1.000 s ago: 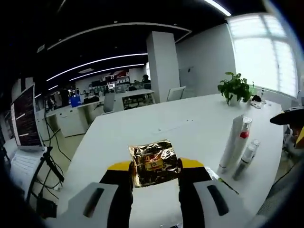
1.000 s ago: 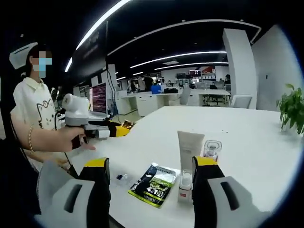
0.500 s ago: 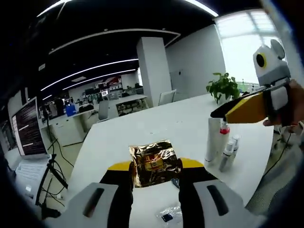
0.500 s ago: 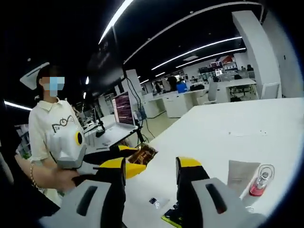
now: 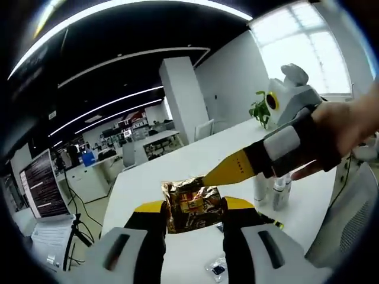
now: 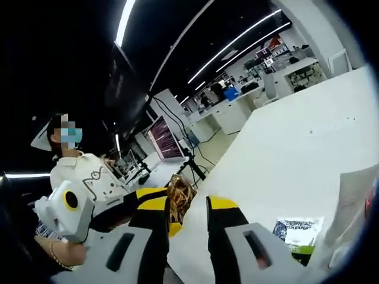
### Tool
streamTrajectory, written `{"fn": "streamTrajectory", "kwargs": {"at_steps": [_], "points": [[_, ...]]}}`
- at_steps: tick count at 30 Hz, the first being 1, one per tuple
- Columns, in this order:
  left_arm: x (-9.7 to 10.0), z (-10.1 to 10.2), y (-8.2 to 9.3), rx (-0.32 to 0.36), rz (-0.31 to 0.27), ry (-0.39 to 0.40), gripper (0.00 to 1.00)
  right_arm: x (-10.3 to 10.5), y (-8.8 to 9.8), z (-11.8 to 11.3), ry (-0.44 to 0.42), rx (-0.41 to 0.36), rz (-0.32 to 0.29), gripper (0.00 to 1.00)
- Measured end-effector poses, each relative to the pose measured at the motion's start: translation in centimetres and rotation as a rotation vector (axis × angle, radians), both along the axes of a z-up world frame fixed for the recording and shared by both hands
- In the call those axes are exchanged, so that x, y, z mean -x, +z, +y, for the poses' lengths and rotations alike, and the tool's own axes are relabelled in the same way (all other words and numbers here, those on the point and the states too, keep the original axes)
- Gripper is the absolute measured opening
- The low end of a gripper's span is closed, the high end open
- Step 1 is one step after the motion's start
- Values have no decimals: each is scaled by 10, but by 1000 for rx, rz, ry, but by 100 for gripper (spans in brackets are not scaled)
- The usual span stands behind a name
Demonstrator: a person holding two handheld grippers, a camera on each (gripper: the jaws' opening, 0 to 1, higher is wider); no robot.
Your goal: Arrange the skincare products in the storage area until every visible bottle or jar stands upright without overlapping.
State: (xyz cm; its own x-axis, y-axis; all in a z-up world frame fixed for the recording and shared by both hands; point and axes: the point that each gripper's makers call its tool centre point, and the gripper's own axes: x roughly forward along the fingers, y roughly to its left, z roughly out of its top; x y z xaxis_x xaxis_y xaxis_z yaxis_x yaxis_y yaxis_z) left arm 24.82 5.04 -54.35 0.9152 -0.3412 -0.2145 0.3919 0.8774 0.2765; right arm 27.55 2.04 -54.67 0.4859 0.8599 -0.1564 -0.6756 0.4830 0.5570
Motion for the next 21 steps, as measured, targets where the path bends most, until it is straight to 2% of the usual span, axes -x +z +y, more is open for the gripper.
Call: {"fn": "streamTrajectory", "kwargs": {"at_steps": [2,6,9,12,15,17,20,21], "points": [[0,-1,0,13,3,-4,33,3,-2,3,8,22,-1,16],[2,-5,1,24,8,-15,33,2,0,3,9,3,2,4],[-1,-3,0,42,13,-12,34,3,0,2,-2,-16,23,4],[-3,-2,-2,72,25,-11,35,4,6,3,1,-80,50,1],[-4,-1,-6,108,56,-36,37,2,6,0,-2,-61,34,1],[-4,0,-12,107,75,-48,41,-1,5,-3,-8,-58,32,1],[-6,9,-22,216,136,-21,48,-4,2,-6,-16,-67,53,1],[-6,11,-25,288,166,-24,49,-4,0,-7,-17,-60,53,1]]}}
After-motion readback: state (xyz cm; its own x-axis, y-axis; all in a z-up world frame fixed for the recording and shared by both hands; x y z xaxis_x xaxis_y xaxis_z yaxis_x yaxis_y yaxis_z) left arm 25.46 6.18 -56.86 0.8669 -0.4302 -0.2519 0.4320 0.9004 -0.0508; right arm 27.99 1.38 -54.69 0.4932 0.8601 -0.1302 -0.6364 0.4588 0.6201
